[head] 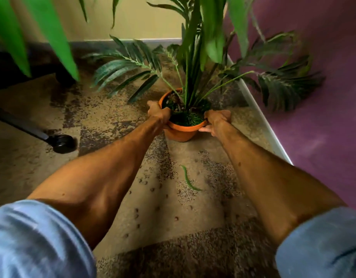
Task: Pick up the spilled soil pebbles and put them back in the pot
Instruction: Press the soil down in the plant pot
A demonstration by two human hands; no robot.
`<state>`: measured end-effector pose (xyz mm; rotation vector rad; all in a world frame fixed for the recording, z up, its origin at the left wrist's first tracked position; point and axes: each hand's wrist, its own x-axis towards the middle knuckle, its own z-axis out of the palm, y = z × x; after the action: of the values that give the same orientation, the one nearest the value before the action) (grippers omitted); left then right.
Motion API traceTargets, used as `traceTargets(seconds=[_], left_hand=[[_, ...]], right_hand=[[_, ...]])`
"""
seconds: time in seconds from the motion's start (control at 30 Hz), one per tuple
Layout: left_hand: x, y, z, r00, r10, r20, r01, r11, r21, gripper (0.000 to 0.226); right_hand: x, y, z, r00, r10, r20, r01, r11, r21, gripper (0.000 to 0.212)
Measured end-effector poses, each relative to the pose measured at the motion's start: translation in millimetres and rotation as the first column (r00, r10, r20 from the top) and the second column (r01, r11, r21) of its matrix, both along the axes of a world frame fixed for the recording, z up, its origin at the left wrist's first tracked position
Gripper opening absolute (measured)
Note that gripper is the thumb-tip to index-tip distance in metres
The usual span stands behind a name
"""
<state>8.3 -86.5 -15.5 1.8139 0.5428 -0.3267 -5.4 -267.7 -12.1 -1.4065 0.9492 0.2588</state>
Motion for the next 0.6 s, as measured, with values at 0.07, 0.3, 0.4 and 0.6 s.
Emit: traceTargets(seconds=[0.07, 0.3, 0.4, 0.6], left_hand=[[-1.9, -5.0, -3.5, 0.999, -0.025, -0.02, 0.024, 0.999, -0.027, 0.073], [-0.1, -8.4, -21.2, 0.997, -0.069, 0.017, 0.068, 0.998, 0.009, 0.062], [-4.6, -12.1, -25.5, 0.982, -0.185, 0.037, 0.175, 0.968, 0.18, 0.067], [-16.7, -12.3, -30.7, 0.903, -0.43, 0.008, 0.385, 0.817, 0.43, 0.083]], right_hand=[[-2.0, -6.4, -2.0, 1.0, -0.001, 0.022, 0.002, 1.0, -0.021, 0.04], [-4.5, -16.8, -19.5, 0.997, -0.04, 0.064, 0.047, 0.992, -0.116, 0.031], [-8.8, -18.4, -18.6, 0.997, 0.02, 0.08, 0.006, 0.949, -0.316, 0.03], [-10.8, -11.8, -9.1, 0.887, 0.444, -0.125, -0.428, 0.692, -0.581, 0.063]])
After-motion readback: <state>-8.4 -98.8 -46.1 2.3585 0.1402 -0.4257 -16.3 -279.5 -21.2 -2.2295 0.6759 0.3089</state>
